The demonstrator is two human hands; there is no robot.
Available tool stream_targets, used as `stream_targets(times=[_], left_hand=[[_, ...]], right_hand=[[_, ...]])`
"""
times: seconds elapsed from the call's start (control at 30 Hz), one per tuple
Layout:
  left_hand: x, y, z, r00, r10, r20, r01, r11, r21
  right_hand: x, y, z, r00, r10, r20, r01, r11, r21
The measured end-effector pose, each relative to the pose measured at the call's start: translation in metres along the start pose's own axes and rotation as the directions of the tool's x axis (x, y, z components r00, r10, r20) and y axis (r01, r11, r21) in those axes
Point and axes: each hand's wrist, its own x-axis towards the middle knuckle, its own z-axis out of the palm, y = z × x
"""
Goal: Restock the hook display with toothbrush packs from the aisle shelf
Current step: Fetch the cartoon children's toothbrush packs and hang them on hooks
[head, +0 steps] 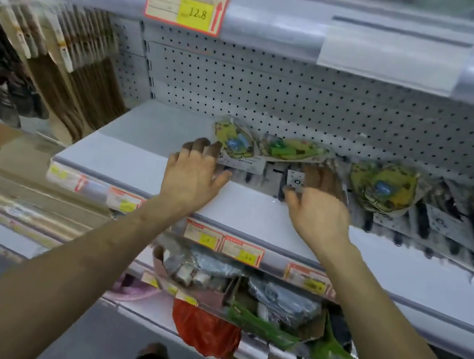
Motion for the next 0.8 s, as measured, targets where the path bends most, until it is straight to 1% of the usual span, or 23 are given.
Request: stream_targets(times=[0.07, 0.1, 0.2, 0.27, 0.37, 0.47, 0.53, 0.67, 0.8], left_hand=[[0.024, -0.007, 0.014, 0.999, -0.016, -0.029, 0.014, 0.998, -0.059], [0.036, -0.01, 0.02, 0.999, -0.031, -0.026, 0.029, 0.997, -0.07], [0.067, -0.014, 0.036, 0.994, -0.088, 0.064, 0.091, 0.995, -0.05], [0.078, -0.017, 0.044, 0.991, -0.082, 0.108, 0.087, 0.995, -0.048], [0.086, -0.02, 0.053, 0.988, -0.078, 0.133, 0.088, 0.993, -0.073], [0.098, -0.02, 0.058, 0.982, -0.105, 0.155, 0.128, 0.981, -0.148], [0.103, -0.02, 0.058, 0.982, -0.118, 0.148, 0.149, 0.964, -0.219], [0.113, -0.024, 0.059, 0.982, -0.156, 0.11, 0.187, 0.897, -0.4], [0.122, -0.023, 0.059, 0.976, -0.201, 0.081, 0.205, 0.736, -0.645]], right_hand=[[0.02, 0.002, 0.016, 0.996, 0.011, -0.083, -0.011, 1.0, -0.002], [0.029, 0.004, 0.024, 0.995, 0.025, -0.097, -0.026, 1.0, -0.009], [0.053, 0.006, 0.042, 0.994, 0.094, -0.059, -0.096, 0.995, -0.036], [0.065, 0.008, 0.05, 0.992, 0.123, -0.029, -0.124, 0.991, -0.045], [0.075, 0.006, 0.057, 0.991, 0.131, 0.014, -0.131, 0.991, -0.004], [0.089, 0.002, 0.057, 0.985, 0.166, 0.05, -0.169, 0.985, 0.048], [0.095, 0.0, 0.057, 0.982, 0.184, 0.051, -0.189, 0.976, 0.107], [0.105, -0.006, 0.057, 0.97, 0.241, 0.025, -0.236, 0.919, 0.316], [0.109, -0.009, 0.057, 0.946, 0.322, -0.018, -0.27, 0.822, 0.502]])
